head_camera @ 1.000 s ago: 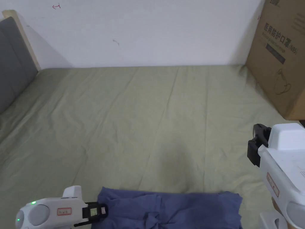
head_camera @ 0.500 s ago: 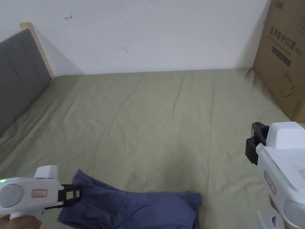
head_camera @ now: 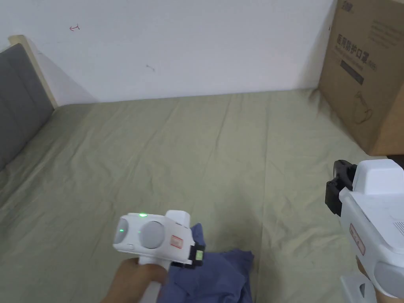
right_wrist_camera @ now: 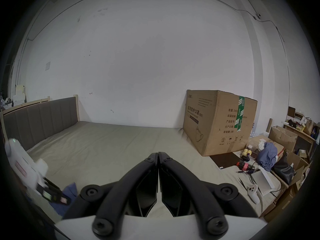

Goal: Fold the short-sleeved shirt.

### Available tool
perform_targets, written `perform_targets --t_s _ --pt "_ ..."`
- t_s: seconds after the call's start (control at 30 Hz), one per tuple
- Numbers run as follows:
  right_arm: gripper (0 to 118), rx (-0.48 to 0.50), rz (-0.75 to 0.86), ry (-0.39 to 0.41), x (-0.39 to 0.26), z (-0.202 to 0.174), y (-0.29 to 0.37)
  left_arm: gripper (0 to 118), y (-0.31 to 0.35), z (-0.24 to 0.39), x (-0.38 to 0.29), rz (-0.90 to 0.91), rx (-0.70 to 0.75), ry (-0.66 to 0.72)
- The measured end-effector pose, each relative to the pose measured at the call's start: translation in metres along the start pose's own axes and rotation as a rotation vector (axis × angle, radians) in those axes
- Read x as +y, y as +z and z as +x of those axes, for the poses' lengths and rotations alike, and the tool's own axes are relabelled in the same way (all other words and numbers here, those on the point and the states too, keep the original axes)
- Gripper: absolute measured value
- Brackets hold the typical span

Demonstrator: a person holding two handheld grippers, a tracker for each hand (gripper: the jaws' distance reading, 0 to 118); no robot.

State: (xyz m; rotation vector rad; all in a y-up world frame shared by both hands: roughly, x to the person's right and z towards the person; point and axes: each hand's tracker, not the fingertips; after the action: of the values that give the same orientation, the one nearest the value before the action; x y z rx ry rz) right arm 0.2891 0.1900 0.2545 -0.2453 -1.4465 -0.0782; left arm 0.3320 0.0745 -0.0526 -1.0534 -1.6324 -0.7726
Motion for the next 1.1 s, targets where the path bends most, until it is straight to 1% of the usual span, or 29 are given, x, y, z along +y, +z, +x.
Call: perform_targets --t_s 0.23,0.4,0.43,0.47,0.5,0.53,0.57,0.6,0.63,0.7,0.8,0.93,1.0,1.03,1.1 --pt "0 -0.020 -0.019 0.005 -0.006 0.008 0.002 9 -0.086 0.043 -0.015 -0.107 0.054 -0.030" --pt "0 -0.030 -0.028 0.007 -0.005 0.009 0.006 9 -0.099 0.053 -0.025 -0.108 0.092 -0.055" --pt "0 -0.033 -0.029 0.006 -0.005 0.009 0.006 12 -0.096 0.053 -0.025 -0.106 0.097 -0.062" --pt "0 -0.034 -0.030 0.006 -0.004 0.010 0.007 21 -0.093 0.053 -0.023 -0.105 0.099 -0.063" --pt "0 -0.036 -0.030 0.008 -0.004 0.010 0.007 34 -0.086 0.053 -0.022 -0.101 0.092 -0.063" --pt "0 -0.037 -0.028 0.007 -0.004 0.011 0.006 60 -0.079 0.052 -0.020 -0.073 0.047 -0.057" --pt "0 -0.038 -0.027 0.006 -0.003 0.011 0.006 78 -0.072 0.052 -0.019 -0.057 0.027 -0.037" --pt "0 -0.039 -0.025 0.004 -0.002 0.011 0.006 93 -0.063 0.052 -0.018 -0.028 0.008 -0.015" --pt "0 -0.038 -0.023 0.003 -0.001 0.010 0.006 103 -0.053 0.051 -0.017 0.016 -0.012 -0.006" --pt "0 -0.036 -0.018 0.002 0.001 0.009 0.007 104 -0.030 0.047 -0.016 0.135 -0.029 0.003" --pt "0 -0.032 -0.010 0.007 0.004 0.007 0.007 104 0.000 0.038 -0.016 0.260 0.003 -0.020" --pt "0 -0.028 -0.001 0.007 0.007 0.006 0.008 102 0.018 0.022 -0.027 0.416 0.140 -0.057" --pt "0 -0.028 0.001 0.005 0.008 0.005 0.008 100 0.018 0.012 -0.035 0.461 0.200 -0.077" --pt "0 -0.028 0.001 0.006 0.008 0.005 0.008 94 0.016 0.008 -0.039 0.483 0.209 -0.075" --pt "0 -0.029 0.000 0.006 0.008 0.004 0.007 76 0.011 -0.002 -0.049 0.496 0.207 -0.079"
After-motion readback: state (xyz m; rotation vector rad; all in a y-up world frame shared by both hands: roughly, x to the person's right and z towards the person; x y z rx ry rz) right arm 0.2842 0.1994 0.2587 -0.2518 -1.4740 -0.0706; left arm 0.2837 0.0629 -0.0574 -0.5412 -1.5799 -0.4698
